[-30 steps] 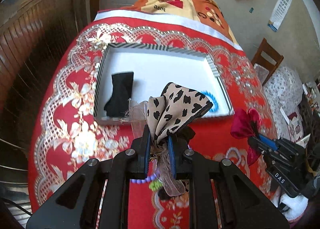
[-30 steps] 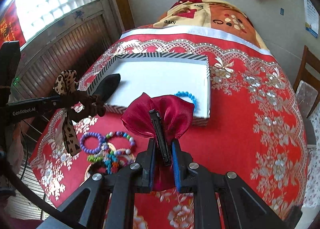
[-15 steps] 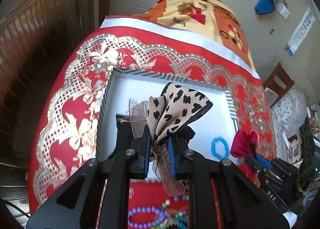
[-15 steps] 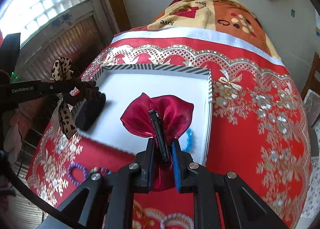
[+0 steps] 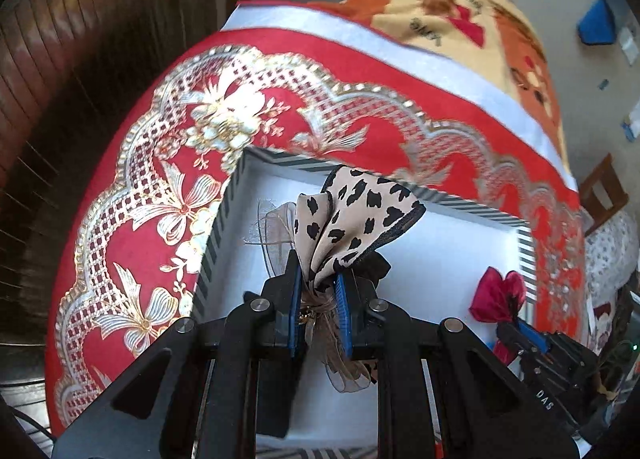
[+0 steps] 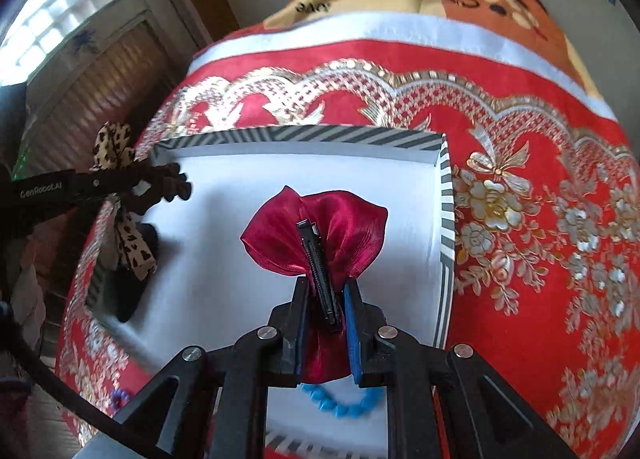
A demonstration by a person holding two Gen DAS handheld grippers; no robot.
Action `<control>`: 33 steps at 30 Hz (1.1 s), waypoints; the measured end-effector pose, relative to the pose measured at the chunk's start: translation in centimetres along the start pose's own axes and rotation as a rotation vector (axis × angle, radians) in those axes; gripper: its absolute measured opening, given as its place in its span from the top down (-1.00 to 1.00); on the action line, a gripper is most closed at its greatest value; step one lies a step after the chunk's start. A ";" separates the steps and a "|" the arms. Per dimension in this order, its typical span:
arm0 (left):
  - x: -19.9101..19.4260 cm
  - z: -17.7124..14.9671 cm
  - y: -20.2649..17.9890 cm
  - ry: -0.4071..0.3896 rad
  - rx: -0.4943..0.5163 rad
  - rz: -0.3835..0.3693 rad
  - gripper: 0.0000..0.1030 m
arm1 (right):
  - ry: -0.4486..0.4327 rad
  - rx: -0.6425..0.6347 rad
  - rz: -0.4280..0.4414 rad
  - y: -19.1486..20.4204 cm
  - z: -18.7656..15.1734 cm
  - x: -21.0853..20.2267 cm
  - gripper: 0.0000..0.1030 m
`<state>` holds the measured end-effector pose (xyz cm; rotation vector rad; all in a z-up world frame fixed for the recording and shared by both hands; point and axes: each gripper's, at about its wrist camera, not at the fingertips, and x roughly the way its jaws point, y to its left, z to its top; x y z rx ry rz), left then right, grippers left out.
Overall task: Organize jewelry
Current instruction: 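Carry both bows into the striped box and open both tools, then withdraw both tools from the box back over the jewelry pile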
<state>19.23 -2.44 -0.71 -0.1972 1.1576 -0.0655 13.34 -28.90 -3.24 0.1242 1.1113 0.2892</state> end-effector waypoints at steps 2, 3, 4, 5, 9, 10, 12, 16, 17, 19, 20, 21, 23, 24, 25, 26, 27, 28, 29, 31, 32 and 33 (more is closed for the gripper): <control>0.8 0.0 0.3 0.007 -0.002 0.019 0.72 | 0.014 0.007 -0.004 -0.5 0.3 1.1 0.72; 1.1 0.0 0.5 0.010 -0.001 0.027 0.72 | 0.018 0.009 -0.006 -0.6 0.4 1.5 0.72; 1.3 0.0 0.6 0.010 -0.003 0.031 0.71 | 0.022 0.008 -0.007 -0.7 0.5 1.9 0.72; 1.5 0.0 0.7 0.011 -0.011 0.032 0.71 | 0.025 0.006 -0.008 -0.7 0.6 2.2 0.72; 1.8 0.2 1.0 -0.005 -0.020 0.037 0.55 | 0.035 0.003 -0.019 -0.9 0.7 3.1 0.72; 1.7 0.2 1.0 -0.011 -0.019 0.042 0.43 | 0.035 0.003 -0.017 -1.0 0.8 3.2 0.70; 1.7 0.3 1.0 -0.025 -0.029 0.038 0.16 | 0.029 0.004 -0.012 -1.1 0.7 3.3 0.47; 1.4 0.3 1.2 -0.035 -0.054 0.022 -0.04 | 0.028 0.027 0.011 -1.5 0.7 2.9 0.19; 1.3 0.2 1.2 -0.035 -0.052 0.022 -0.04 | 0.026 0.030 0.014 -1.6 0.6 2.7 0.19; 0.9 0.0 1.1 -0.041 -0.043 0.029 -0.04 | 0.013 0.034 0.030 -1.6 0.4 1.9 0.19; 0.7 -0.1 1.0 -0.046 -0.037 0.034 -0.04 | 0.009 0.034 0.034 -1.5 0.4 1.5 0.19; 0.4 -0.3 0.8 -0.050 -0.030 0.040 -0.04 | 0.005 0.033 0.035 -1.4 0.3 1.1 0.19; 0.0 -0.7 0.7 -0.055 -0.021 0.046 -0.04 | 0.000 0.029 0.037 -1.3 -0.1 0.3 0.17; -0.3 -1.1 0.6 -0.059 -0.017 0.051 -0.04 | -0.003 0.026 0.039 -1.1 -0.3 0.0 0.17; -0.6 -1.3 0.5 -0.062 -0.012 0.055 -0.04 | -0.006 0.024 0.039 -1.0 -0.4 -0.2 0.16; -0.8 -1.6 0.3 -0.065 -0.004 0.059 -0.04 | -0.009 0.020 0.038 -0.7 -0.5 -0.6 0.16; -1.1 -1.9 0.2 -0.068 0.004 0.064 -0.04 | -0.012 0.018 0.037 -0.5 -0.6 -0.9 0.15; -1.3 -2.2 0.0 -0.070 0.010 0.069 -0.04 | -0.014 0.019 0.036 -0.3 -0.8 -1.2 0.15; -1.4 -2.4 -0.1 -0.071 0.017 0.074 -0.04 | -0.016 0.022 0.035 -0.2 -1.0 -1.4 0.14; -1.9 -3.1 -0.4 -0.073 0.033 0.076 -0.04 | -0.020 0.032 0.034 0.0 -1.2 -1.9 0.14; -2.2 -3.4 -0.5 -0.074 0.037 0.072 -0.04 | -0.022 0.034 0.032 0.2 -1.3 -2.1 0.14; -2.5 -3.7 -0.5 -0.076 0.040 0.071 -0.04 | -0.025 0.034 0.029 0.4 -1.5 -2.4 0.14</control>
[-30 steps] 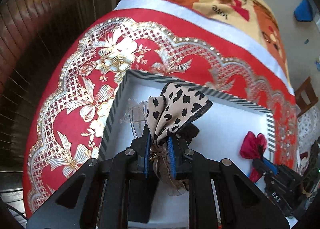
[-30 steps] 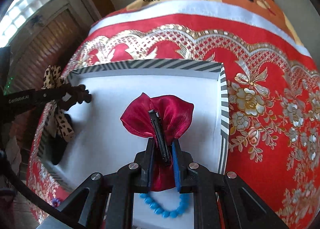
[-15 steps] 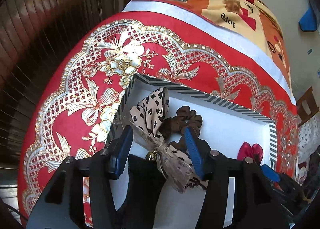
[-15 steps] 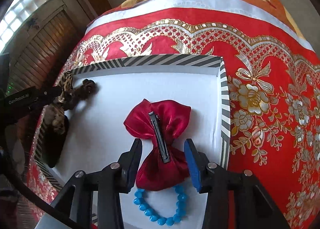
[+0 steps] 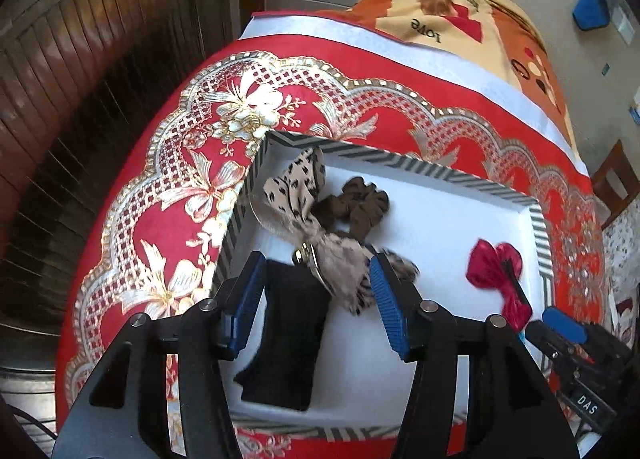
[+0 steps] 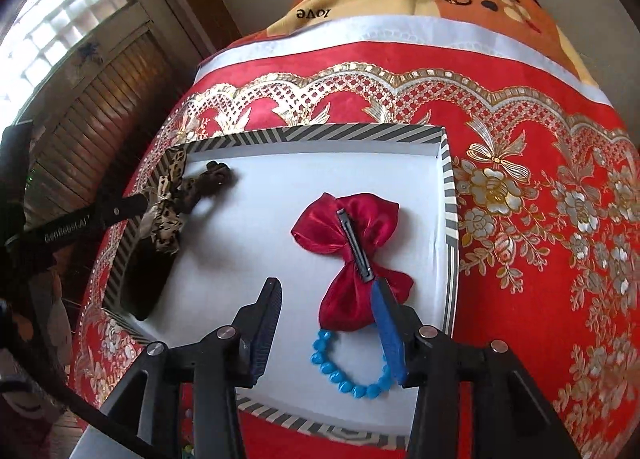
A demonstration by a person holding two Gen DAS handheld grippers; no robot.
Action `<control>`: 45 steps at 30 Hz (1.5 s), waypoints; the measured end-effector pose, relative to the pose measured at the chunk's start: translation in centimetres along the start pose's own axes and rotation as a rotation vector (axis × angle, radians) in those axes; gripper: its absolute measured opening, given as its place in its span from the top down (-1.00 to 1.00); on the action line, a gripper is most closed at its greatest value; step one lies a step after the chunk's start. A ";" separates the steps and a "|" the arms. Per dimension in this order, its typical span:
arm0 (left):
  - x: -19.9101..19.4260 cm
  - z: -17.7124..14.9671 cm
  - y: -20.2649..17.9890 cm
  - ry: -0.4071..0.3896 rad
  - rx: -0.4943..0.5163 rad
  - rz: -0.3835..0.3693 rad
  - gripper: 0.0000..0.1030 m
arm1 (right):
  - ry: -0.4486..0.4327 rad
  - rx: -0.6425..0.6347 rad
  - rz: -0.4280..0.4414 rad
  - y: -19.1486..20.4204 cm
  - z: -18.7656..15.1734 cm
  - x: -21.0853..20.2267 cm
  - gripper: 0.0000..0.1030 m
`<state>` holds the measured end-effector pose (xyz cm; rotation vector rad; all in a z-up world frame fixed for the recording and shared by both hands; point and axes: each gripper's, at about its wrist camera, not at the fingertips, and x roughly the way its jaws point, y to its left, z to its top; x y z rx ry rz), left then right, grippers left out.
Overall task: Organize jewelry
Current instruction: 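Withdraw both tools from the box back over the jewelry pile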
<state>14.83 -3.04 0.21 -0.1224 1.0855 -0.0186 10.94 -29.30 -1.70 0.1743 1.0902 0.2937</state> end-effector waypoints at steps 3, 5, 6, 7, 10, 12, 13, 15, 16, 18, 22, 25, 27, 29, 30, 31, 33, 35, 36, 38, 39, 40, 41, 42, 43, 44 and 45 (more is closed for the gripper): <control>-1.2 -1.0 -0.4 -0.017 0.018 0.004 -0.04 | -0.005 0.001 -0.007 0.6 -0.4 -0.6 0.14; -2.0 -1.7 -0.8 -0.030 0.038 0.005 -0.04 | -0.011 0.006 -0.008 1.0 -0.8 -1.2 0.13; -2.5 -2.1 -1.0 -0.035 0.047 0.005 -0.04 | -0.014 0.008 -0.008 1.2 -1.0 -1.5 0.13; -3.0 -2.5 -1.2 -0.041 0.056 0.004 -0.04 | -0.017 0.008 -0.010 1.4 -1.2 -1.8 0.13; -4.3 -3.8 -1.5 -0.057 0.071 0.000 -0.04 | -0.027 0.010 -0.018 2.0 -1.8 -2.7 0.13; -5.0 -4.6 -1.6 -0.065 0.077 -0.005 -0.04 | -0.038 0.014 -0.020 2.4 -2.3 -3.4 0.13; -5.4 -5.2 -1.6 -0.067 0.080 -0.006 -0.04 | -0.045 0.017 -0.022 2.6 -2.6 -3.9 0.13; -6.0 -6.1 -1.7 -0.068 0.088 -0.009 -0.04 | -0.054 0.023 -0.026 3.0 -3.3 -4.5 0.12; -6.3 -6.6 -1.7 -0.068 0.094 -0.012 -0.04 | -0.057 0.025 -0.026 3.3 -3.8 -4.9 0.12; -6.9 -7.6 -1.7 -0.069 0.105 -0.014 -0.04 | -0.060 0.023 -0.030 3.7 -4.6 -5.4 0.11; -8.3 -9.9 -1.5 -0.082 0.126 -0.015 -0.04 | -0.067 0.026 -0.040 4.6 -6.4 -6.5 0.10; -9.4 -11.5 -1.1 -0.090 0.134 -0.014 -0.04 | -0.071 0.037 -0.040 5.2 -8.0 -7.3 0.09; -10.1 -12.5 -0.8 -0.093 0.139 -0.012 -0.04 | -0.074 0.035 -0.041 5.8 -9.1 -7.8 0.08; -10.7 -13.6 -0.5 -0.094 0.145 -0.012 -0.04 | -0.080 0.036 -0.045 6.3 -10.2 -8.3 0.02; -11.0 -14.2 -0.2 -0.095 0.148 -0.012 -0.04 | -0.085 0.041 -0.043 6.6 -10.8 -8.7 -0.01; -11.4 -14.8 -0.1 -0.095 0.152 -0.012 -0.04 | -0.087 0.045 -0.041 6.7 -11.3 -8.9 -0.04; -12.0 -15.9 0.3 -0.096 0.158 -0.011 -0.04 | -0.094 0.050 -0.039 7.2 -12.4 -9.4 -0.04; -12.5 -16.8 0.6 -0.097 0.166 -0.010 -0.04 | -0.097 0.049 -0.044 7.6 -13.3 -9.9 -0.05; -12.8 -17.3 0.8 -0.098 0.170 -0.010 -0.04 | -0.099 0.049 -0.046 7.8 -13.9 -10.1 -0.05; -13.2 -18.1 1.0 -0.098 0.175 -0.013 -0.04 | -0.099 0.051 -0.047 8.1 -14.8 -10.5 -0.05; -13.5 -18.5 1.1 -0.097 0.177 -0.015 -0.04 | -0.099 0.053 -0.050 8.2 -15.3 -10.7 -0.05; -13.6 -18.8 1.2 -0.095 0.178 -0.018 -0.04 | -0.098 0.054 -0.054 8.4 -15.8 -10.9 -0.05; -13.8 -19.1 1.3 -0.094 0.179 -0.021 -0.04 | -0.098 0.055 -0.057 8.5 -16.1 -11.1 -0.05; -13.9 -19.4 1.4 -0.092 0.180 -0.025 -0.04 | -0.098 0.058 -0.058 8.5 -16.5 -11.3 -0.05; -14.0 -19.8 1.4 -0.091 0.183 -0.028 -0.04 | -0.097 0.060 -0.060 8.5 -17.1 -11.6 -0.05; -14.1 -20.0 1.3 -0.090 0.186 -0.030 -0.04 | -0.098 0.062 -0.062 8.5 -17.3 -11.8 -0.05; -14.3 -20.3 1.3 -0.090 0.189 -0.031 -0.04 | -0.099 0.063 -0.064 8.6 -17.7 -12.0 -0.05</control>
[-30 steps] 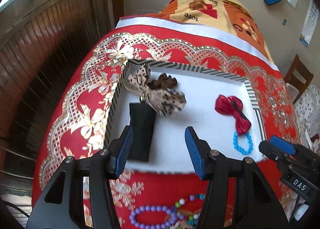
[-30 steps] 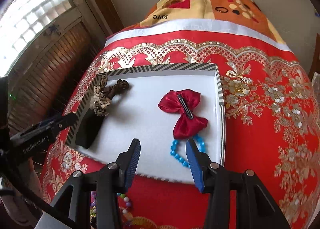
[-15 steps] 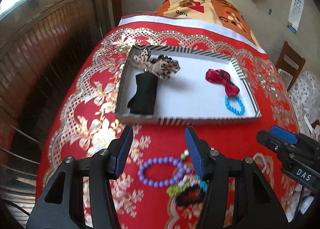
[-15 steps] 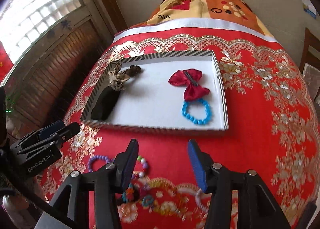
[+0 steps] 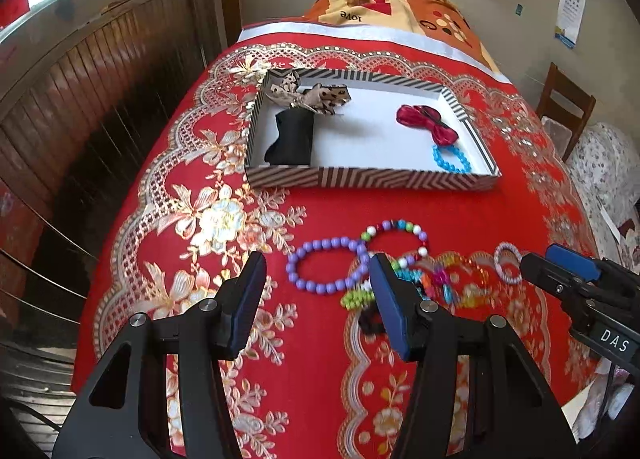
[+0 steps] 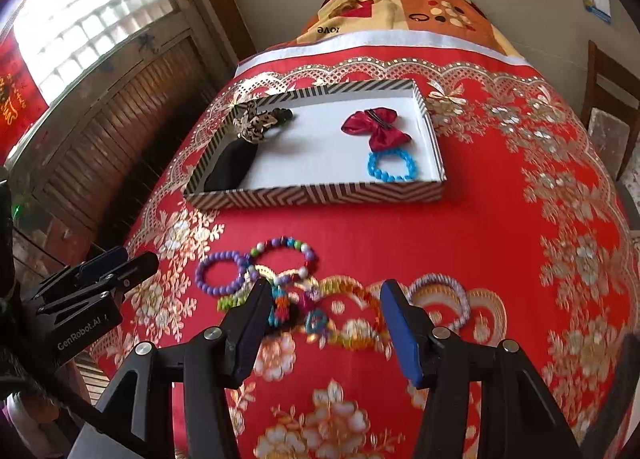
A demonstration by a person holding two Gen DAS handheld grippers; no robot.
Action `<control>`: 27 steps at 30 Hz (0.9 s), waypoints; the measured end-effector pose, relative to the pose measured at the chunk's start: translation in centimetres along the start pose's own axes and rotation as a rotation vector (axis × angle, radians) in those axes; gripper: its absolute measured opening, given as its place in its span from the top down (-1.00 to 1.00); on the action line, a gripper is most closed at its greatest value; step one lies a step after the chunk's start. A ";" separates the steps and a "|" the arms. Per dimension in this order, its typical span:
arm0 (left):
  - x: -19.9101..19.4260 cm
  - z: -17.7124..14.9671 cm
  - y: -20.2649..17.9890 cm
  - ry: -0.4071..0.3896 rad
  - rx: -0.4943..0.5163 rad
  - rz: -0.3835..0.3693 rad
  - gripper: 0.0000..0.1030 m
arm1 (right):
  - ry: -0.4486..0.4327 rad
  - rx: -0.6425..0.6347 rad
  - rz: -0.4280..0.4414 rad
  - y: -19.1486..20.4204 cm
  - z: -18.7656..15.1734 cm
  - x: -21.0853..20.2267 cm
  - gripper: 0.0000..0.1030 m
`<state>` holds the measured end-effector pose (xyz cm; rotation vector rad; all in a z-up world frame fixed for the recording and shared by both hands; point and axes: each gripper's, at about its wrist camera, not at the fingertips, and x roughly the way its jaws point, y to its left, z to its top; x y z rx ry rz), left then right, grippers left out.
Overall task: Organize jewelry
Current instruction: 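Withdraw both tools from the box back over the jewelry pile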
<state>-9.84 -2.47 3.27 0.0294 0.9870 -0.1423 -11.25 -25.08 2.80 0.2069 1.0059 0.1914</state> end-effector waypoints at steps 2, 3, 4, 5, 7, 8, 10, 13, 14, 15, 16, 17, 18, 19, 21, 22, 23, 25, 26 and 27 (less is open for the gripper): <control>-0.2 -0.6 -0.2 0.003 0.007 -0.005 -0.04 | 0.001 0.000 -0.007 -0.1 -0.7 -0.5 -0.05; -0.3 -0.8 -0.3 0.005 0.010 -0.007 -0.04 | 0.002 0.001 -0.011 -0.2 -1.1 -0.7 -0.05; -0.4 -1.1 -0.4 0.007 0.015 -0.008 -0.04 | 0.003 0.003 -0.014 -0.2 -1.4 -0.8 -0.05; -0.5 -1.3 -0.5 0.009 0.019 -0.008 -0.04 | 0.004 0.007 -0.017 -0.3 -1.7 -1.0 -0.05; -0.5 -1.7 -0.6 0.013 0.025 -0.010 -0.04 | 0.006 0.016 -0.023 -0.6 -2.4 -1.2 -0.06; -0.5 -1.9 -0.6 0.017 0.027 -0.013 -0.04 | 0.007 0.019 -0.025 -0.8 -2.6 -1.3 -0.06; -0.4 -2.1 -0.6 0.026 0.027 -0.019 -0.04 | 0.009 0.030 -0.029 -1.2 -3.2 -1.5 -0.06; -0.3 -2.6 -0.1 0.040 0.018 -0.036 -0.04 | 0.015 0.044 -0.042 -2.0 -4.0 -1.7 -0.06; -0.2 -2.7 0.1 0.046 0.014 -0.047 -0.04 | 0.018 0.049 -0.046 -2.2 -4.2 -1.7 -0.06; -0.1 -2.8 0.4 0.054 0.010 -0.058 -0.04 | 0.022 0.057 -0.051 -2.6 -4.6 -1.7 -0.06; 0.1 -3.0 0.6 0.066 0.004 -0.073 -0.04 | 0.027 0.064 -0.055 -3.0 -4.8 -1.6 -0.06; 0.3 -3.1 0.9 0.077 -0.002 -0.083 -0.04 | 0.032 0.071 -0.060 -3.4 -5.1 -1.5 -0.06; 0.6 -3.3 1.2 0.089 -0.007 -0.097 -0.04 | 0.036 0.078 -0.065 -3.8 -5.4 -1.4 -0.06; 0.8 -3.5 1.3 0.098 -0.008 -0.107 -0.04 | 0.042 0.088 -0.070 -4.3 -5.7 -1.2 -0.06; 1.4 -3.8 1.5 0.121 -0.014 -0.125 -0.04 | 0.057 0.107 -0.074 -5.1 -6.3 -0.8 -0.06; 1.7 -4.0 1.6 0.135 -0.018 -0.142 -0.04 | 0.066 0.115 -0.077 -5.6 -6.7 -0.5 -0.06; 2.1 -4.1 1.8 0.149 -0.023 -0.157 -0.04 | 0.070 0.118 -0.077 -5.8 -6.9 -0.4 -0.06; 2.7 -4.2 2.0 0.178 -0.041 -0.172 -0.04 | 0.077 0.123 -0.073 -6.1 -7.1 -0.1 -0.06; 3.0 -4.2 2.2 0.185 -0.049 -0.172 -0.04 | 0.079 0.123 -0.070 -6.1 -7.2 -0.1 -0.06; 3.3 -4.2 2.4 0.189 -0.054 -0.168 -0.04 | 0.079 0.122 -0.062 -6.1 -7.2 0.0 -0.06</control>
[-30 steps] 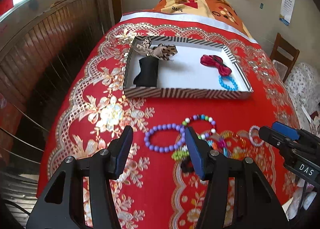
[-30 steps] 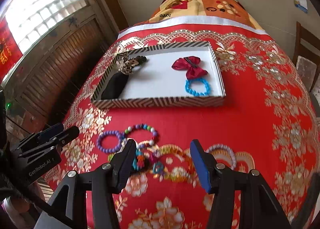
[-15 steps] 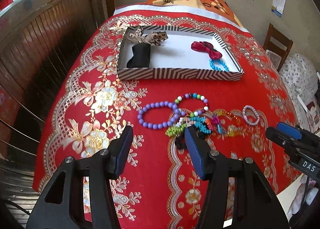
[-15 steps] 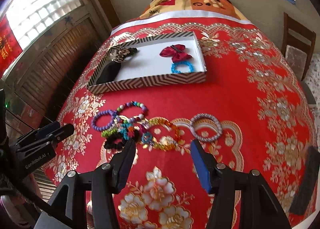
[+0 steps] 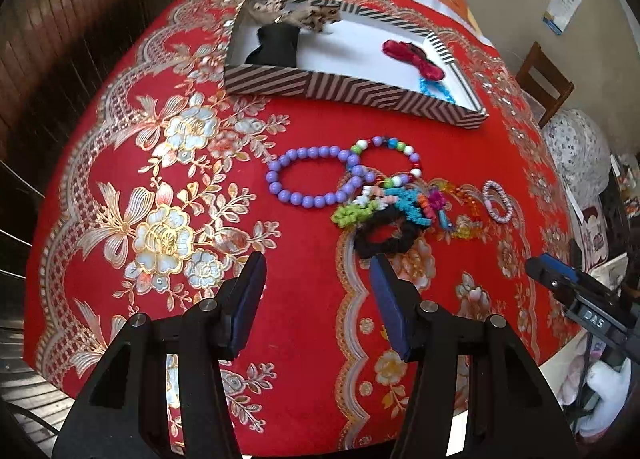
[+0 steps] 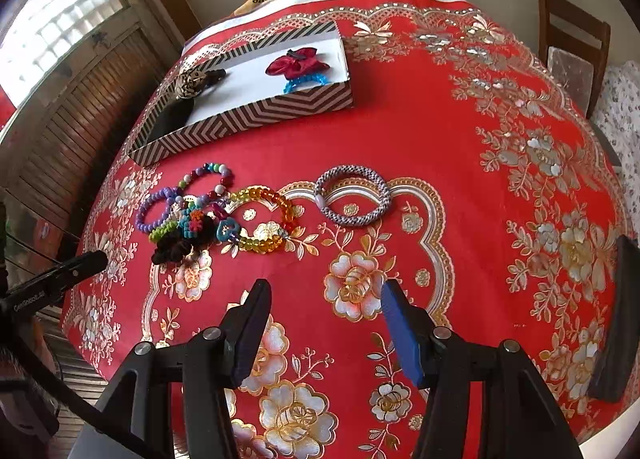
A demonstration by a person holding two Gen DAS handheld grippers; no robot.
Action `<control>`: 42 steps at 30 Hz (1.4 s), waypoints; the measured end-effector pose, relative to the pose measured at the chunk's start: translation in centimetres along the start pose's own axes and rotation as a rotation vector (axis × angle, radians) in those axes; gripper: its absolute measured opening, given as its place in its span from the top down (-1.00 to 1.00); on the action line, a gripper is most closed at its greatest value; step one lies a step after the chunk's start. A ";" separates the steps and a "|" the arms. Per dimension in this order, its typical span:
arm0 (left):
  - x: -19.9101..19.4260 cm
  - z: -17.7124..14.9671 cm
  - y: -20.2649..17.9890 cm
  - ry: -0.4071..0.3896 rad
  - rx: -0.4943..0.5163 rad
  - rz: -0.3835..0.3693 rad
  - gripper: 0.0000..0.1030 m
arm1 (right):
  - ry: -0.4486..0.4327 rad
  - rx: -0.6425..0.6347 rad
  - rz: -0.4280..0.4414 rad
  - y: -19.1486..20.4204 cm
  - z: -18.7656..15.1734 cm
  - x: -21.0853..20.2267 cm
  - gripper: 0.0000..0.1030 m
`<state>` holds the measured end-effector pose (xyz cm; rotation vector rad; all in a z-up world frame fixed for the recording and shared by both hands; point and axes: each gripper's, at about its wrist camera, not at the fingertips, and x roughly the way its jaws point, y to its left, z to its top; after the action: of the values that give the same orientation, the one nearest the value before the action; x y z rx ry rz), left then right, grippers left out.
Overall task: Organize jewelry
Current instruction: 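Withdraw both tools from the box back over the jewelry pile, then grasp the purple bead bracelet with the left tool while the right grasps the green flower bracelet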
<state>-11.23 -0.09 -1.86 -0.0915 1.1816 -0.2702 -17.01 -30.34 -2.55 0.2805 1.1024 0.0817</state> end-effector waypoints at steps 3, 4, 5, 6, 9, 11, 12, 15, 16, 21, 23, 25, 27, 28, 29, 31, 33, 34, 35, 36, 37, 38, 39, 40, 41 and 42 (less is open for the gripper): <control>0.4 0.6 0.7 0.005 -0.024 0.008 -0.04 | -0.011 -0.019 0.040 0.8 0.2 0.0 -0.06; 0.6 0.9 1.1 0.005 -0.036 0.011 -0.04 | -0.018 -0.040 0.061 1.4 0.4 0.0 -0.06; 0.7 1.3 1.4 0.004 -0.046 0.016 -0.04 | -0.022 -0.054 0.077 2.0 0.7 0.0 -0.03; 0.9 1.7 1.7 0.003 -0.058 0.026 -0.04 | -0.025 -0.075 0.100 2.8 1.0 0.2 0.01; 1.6 2.6 2.5 0.006 -0.076 0.045 -0.04 | -0.029 -0.141 0.148 5.4 2.1 1.1 0.12; 2.1 3.3 2.8 0.005 -0.079 0.056 -0.04 | -0.034 -0.193 0.173 7.2 2.8 1.8 0.18; 2.2 3.5 2.9 0.003 -0.078 0.062 -0.04 | -0.033 -0.211 0.179 7.9 3.1 2.1 0.19; 3.0 4.2 2.9 0.009 -0.071 0.063 -0.04 | -0.009 -0.264 0.189 9.8 3.9 3.9 0.24; 3.3 4.3 2.8 0.012 -0.064 0.067 -0.04 | -0.002 -0.274 0.191 10.1 4.1 4.3 0.26; 4.6 5.2 2.7 0.026 -0.056 0.085 -0.04 | 0.035 -0.312 0.179 11.0 4.8 6.8 0.29; 5.0 5.5 2.7 0.029 -0.054 0.095 -0.04 | 0.047 -0.308 0.178 10.8 5.1 7.4 0.30; 5.6 5.8 2.5 0.041 -0.050 0.099 -0.04 | 0.060 -0.299 0.186 10.6 5.3 8.1 0.38; 6.3 6.0 2.3 0.055 -0.044 0.099 -0.04 | 0.069 -0.293 0.194 10.4 5.2 8.6 0.53; 6.2 6.1 2.2 0.044 -0.039 0.102 -0.02 | 0.070 -0.292 0.196 10.4 5.2 8.8 0.63; 6.4 6.2 2.1 0.045 -0.036 0.098 0.04 | 0.067 -0.291 0.199 10.4 5.2 8.9 0.74; 6.5 6.4 2.2 0.044 -0.037 0.092 0.72 | 0.057 -0.291 0.201 10.3 5.1 8.6 0.75; 6.5 6.5 2.5 0.061 -0.053 0.067 0.81 | 0.042 -0.293 0.211 10.3 5.3 7.9 0.75; 6.4 6.6 2.7 0.059 -0.068 0.048 0.81 | 0.035 -0.293 0.216 10.3 5.4 7.5 0.75; 6.2 6.7 2.7 0.057 -0.072 0.042 0.82 | 0.025 -0.291 0.226 10.3 5.6 6.9 0.75; 5.9 6.8 2.7 0.052 -0.071 0.039 0.85 | 0.013 -0.288 0.241 10.3 5.7 6.3 0.75; 5.5 6.8 2.6 0.041 -0.066 0.036 0.86 | 0.005 -0.289 0.250 10.4 5.9 5.8 0.75; 5.1 6.8 2.5 0.031 -0.062 0.034 0.86 | -0.009 -0.288 0.258 10.4 6.1 5.1 0.76; 4.7 6.9 2.5 0.024 -0.056 0.033 0.87 | -0.017 -0.286 0.265 10.5 6.2 4.7 0.76; 4.4 6.9 2.3 0.019 -0.050 0.029 0.88 | -0.023 -0.281 0.275 10.4 6.4 4.2 0.75; 4.1 7.0 2.3 0.015 -0.047 0.025 0.88 | -0.029 -0.276 0.284 10.4 6.5 3.8 0.76; 3.7 7.1 2.2 0.007 -0.046 0.019 0.89 | -0.038 -0.270 0.293 10.4 6.7 3.2 0.76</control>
<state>-3.08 0.55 -2.96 -0.1192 1.1957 -0.2267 -8.84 -20.93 0.17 0.1979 0.9936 0.4810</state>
